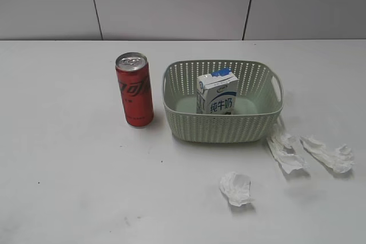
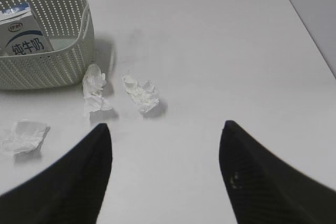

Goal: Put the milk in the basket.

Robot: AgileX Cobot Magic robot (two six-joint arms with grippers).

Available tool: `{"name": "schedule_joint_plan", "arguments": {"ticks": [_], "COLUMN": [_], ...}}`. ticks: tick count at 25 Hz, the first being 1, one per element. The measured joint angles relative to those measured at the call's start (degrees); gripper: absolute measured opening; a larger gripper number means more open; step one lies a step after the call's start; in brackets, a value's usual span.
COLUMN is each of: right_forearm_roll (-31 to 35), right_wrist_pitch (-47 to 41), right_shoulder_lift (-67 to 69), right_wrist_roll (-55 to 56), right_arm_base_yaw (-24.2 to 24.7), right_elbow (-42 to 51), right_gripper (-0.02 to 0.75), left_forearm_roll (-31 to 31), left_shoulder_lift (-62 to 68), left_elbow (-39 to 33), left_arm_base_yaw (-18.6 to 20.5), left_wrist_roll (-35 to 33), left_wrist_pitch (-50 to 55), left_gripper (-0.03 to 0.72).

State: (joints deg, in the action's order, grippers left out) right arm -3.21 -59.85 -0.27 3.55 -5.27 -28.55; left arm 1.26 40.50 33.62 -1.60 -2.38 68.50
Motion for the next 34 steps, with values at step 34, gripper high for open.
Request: {"name": "schedule_joint_plan", "arguments": {"ticks": [34], "right_forearm_roll": [0.05], "right_wrist_pitch": [-0.02], "right_shoulder_lift": [0.0], "right_wrist_roll": [0.0], "right_arm_base_yaw": [0.0], "right_elbow": [-0.06], "right_gripper": [0.519], "left_forearm_roll": [2.65], "left_shoulder_lift": [-40.75], "left_elbow": [-6.31], "left_arm_base_yaw": [0.0], "left_wrist_roll": [0.0], "left_wrist_pitch": [-5.94], "left_gripper": [0.589]}}
